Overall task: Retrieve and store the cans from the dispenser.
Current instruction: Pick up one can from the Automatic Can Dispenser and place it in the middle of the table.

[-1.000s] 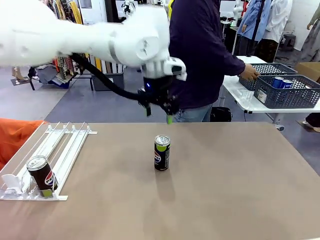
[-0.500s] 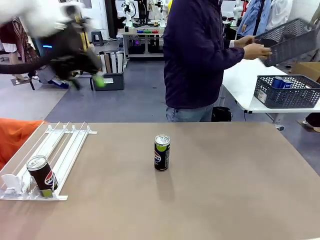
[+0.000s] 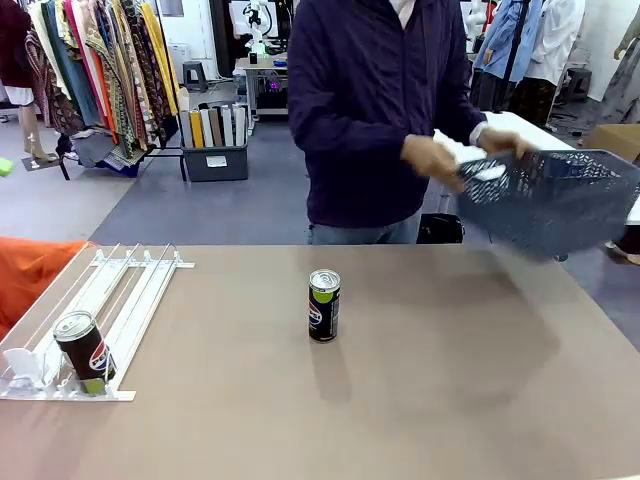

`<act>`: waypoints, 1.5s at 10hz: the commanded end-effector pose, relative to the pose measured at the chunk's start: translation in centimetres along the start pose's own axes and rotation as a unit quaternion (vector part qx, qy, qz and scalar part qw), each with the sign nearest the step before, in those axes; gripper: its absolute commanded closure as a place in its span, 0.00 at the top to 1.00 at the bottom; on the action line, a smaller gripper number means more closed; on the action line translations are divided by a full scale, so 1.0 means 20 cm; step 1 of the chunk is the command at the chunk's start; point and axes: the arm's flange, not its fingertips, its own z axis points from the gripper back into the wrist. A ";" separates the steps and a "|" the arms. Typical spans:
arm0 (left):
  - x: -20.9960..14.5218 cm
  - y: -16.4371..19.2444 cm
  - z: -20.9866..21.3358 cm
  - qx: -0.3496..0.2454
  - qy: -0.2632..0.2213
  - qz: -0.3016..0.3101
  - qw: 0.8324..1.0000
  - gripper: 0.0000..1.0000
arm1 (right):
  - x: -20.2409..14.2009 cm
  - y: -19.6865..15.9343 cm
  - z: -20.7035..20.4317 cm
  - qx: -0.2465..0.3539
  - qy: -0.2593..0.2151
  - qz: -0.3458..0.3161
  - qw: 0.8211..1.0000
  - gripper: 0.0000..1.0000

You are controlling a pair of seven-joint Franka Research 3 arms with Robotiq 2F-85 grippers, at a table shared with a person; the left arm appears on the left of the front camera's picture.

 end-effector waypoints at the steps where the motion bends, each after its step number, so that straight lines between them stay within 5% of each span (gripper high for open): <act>1: -0.02 0.16 -0.12 -0.117 -0.021 -0.001 0.993 1.00 | 0.01 0.01 -0.01 0.016 -0.006 0.013 1.000 1.00; 3: -0.02 0.11 -0.03 -0.058 -0.021 0.009 0.998 1.00 | 0.01 0.01 -0.01 0.016 -0.006 0.013 1.000 1.00; 15: -0.02 0.12 -0.03 -0.060 -0.027 0.004 0.998 1.00 | 0.01 0.01 -0.01 0.016 -0.006 0.013 1.000 1.00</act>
